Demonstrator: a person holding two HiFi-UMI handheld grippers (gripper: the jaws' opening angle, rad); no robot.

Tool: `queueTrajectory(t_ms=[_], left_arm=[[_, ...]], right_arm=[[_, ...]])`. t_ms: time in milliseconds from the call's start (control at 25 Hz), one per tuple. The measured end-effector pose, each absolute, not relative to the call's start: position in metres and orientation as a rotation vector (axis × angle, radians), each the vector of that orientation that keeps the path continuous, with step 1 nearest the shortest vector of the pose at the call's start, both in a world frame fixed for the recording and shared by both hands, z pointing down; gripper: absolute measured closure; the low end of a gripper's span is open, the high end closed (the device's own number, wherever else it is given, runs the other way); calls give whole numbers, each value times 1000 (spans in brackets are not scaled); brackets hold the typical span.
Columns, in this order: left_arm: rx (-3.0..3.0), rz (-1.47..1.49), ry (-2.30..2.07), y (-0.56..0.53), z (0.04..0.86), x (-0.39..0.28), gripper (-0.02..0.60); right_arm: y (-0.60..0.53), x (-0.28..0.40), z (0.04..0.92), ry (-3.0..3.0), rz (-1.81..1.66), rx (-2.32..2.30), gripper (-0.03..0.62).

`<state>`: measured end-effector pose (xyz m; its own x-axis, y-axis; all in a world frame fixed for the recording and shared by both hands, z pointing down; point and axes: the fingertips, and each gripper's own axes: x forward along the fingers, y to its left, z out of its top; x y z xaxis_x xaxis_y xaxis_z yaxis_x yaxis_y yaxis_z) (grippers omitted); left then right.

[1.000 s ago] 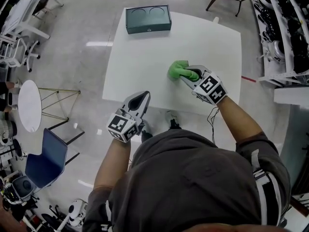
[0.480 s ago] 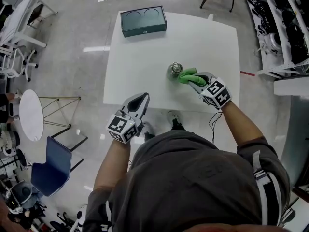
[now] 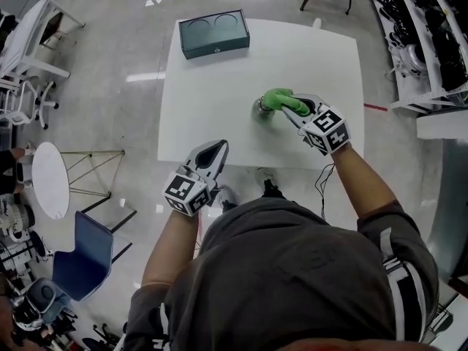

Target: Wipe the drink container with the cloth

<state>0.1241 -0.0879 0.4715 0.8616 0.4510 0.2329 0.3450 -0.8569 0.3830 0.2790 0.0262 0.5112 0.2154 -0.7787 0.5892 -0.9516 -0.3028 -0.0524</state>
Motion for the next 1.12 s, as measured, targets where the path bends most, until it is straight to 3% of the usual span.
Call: queueTrajectory(t_ms=[600,1120], left_arm=[[2702,521,603,-62,484,155,577],[2755,411,365,-35,456,169,577]], right_arm=[[71,260,585,-1623,956,2017,511],[56,278,459,-1952,610,2004,511]])
